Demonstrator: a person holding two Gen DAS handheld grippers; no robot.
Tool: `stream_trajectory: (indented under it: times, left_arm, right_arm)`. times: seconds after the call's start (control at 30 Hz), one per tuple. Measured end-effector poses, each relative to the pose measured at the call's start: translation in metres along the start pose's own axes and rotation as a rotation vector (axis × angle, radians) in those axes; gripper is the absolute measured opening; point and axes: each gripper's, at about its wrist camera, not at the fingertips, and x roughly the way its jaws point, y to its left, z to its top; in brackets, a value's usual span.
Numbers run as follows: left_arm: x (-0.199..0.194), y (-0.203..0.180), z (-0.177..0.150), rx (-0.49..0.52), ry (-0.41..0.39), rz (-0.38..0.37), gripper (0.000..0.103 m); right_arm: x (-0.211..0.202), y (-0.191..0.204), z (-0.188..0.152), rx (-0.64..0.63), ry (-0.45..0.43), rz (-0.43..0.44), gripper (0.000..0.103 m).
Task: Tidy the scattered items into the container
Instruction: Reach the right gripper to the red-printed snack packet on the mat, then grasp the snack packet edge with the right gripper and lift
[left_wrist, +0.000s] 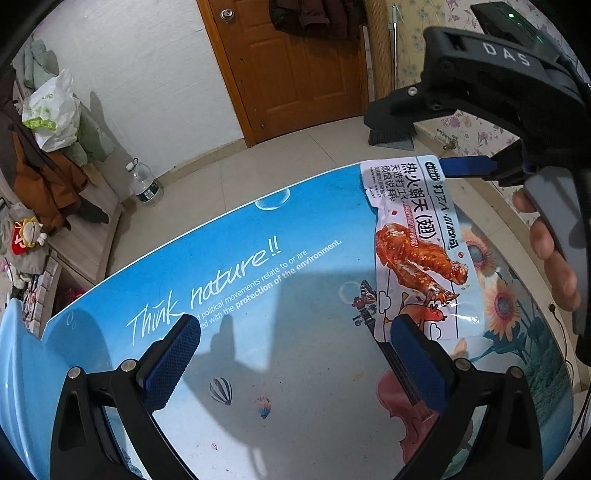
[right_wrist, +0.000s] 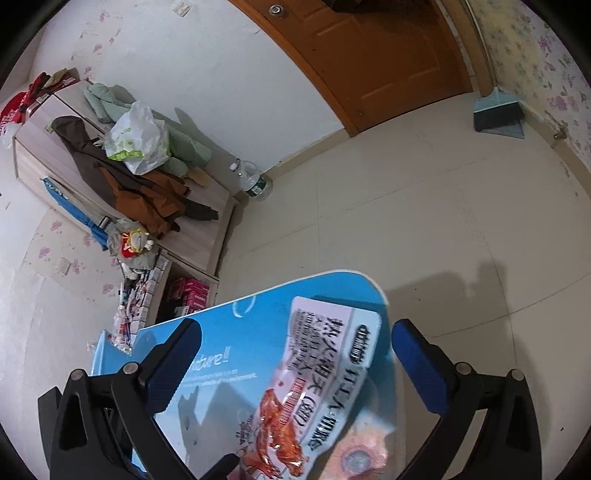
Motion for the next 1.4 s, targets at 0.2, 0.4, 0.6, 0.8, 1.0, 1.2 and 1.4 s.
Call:
stream_trajectory:
  times: [0.2, 0.4, 0.6, 0.8, 1.0, 1.2, 1.4]
  left_arm:
    - [0.003, 0.0, -0.001, -0.002, 0.004, -0.001, 0.103]
    - [0.004, 0.0, -0.002, -0.004, 0.004, -0.004, 0.103]
    - [0.005, -0.001, -0.002, -0.005, 0.005, -0.005, 0.103]
    - [0.005, -0.001, -0.002, -0.004, 0.007, -0.006, 0.103]
    - [0.004, 0.0, -0.003, -0.005, 0.01, -0.007, 0.103]
    - [0.002, -0.001, -0.005, -0.006, 0.011, 0.004, 0.103]
    - [-0.002, 0.007, -0.005, -0.01, 0.011, 0.004, 0.103]
  right_arm:
    - [0.011, 0.004, -0.005, 0.005, 0.04, 0.046, 0.103]
    - [0.017, 0.003, -0.011, 0.025, 0.049, 0.086, 0.103]
    - [0.019, 0.004, -0.013, 0.002, 0.053, 0.121, 0.073]
    - [0.017, -0.002, -0.017, -0.006, 0.061, 0.15, 0.046]
    - [0.013, -0.007, -0.019, -0.045, 0.067, 0.153, 0.018]
    - [0.003, -0.007, -0.023, -0.068, 0.054, 0.155, 0.012]
    - [-0.017, -0.002, -0.03, -0.082, 0.042, 0.153, 0.008]
